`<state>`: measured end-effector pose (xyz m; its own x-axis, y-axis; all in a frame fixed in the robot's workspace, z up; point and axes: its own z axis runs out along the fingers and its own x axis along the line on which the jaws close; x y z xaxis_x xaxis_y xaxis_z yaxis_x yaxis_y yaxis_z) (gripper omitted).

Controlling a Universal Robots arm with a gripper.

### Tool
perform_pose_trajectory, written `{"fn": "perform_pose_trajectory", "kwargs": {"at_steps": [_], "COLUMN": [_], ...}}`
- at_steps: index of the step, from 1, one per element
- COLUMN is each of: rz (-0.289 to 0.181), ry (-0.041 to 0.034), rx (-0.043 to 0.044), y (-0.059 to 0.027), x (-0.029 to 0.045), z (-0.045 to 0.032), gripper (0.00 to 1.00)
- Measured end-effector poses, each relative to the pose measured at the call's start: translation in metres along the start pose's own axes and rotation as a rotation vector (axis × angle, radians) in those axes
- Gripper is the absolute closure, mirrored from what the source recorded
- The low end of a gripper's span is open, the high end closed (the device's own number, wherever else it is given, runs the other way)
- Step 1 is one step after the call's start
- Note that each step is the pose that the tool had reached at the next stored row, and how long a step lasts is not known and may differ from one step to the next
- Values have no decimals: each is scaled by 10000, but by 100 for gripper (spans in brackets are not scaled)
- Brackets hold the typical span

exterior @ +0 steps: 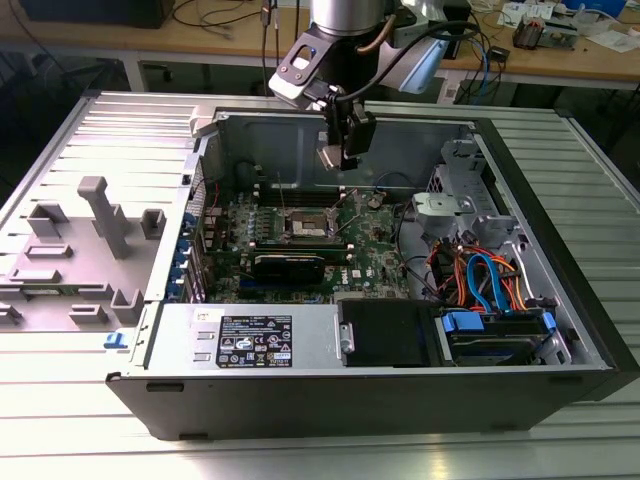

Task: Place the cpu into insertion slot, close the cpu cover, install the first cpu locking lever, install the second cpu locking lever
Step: 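Place the cpu into insertion slot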

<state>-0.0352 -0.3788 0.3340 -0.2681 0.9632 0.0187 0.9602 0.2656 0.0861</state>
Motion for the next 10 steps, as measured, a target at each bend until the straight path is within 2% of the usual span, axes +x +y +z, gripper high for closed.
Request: {"fn": "perform_pose_trajectory", "kwargs": {"at_steps": [2, 3, 10], "rz": [119, 538, 618], "ry": [-8, -43, -50], "rx": [1, 2, 0], "y": [-31, -54, -55], "x": [8, 12, 13], "z": [19, 59, 64], "gripper": [45, 45, 45]}}
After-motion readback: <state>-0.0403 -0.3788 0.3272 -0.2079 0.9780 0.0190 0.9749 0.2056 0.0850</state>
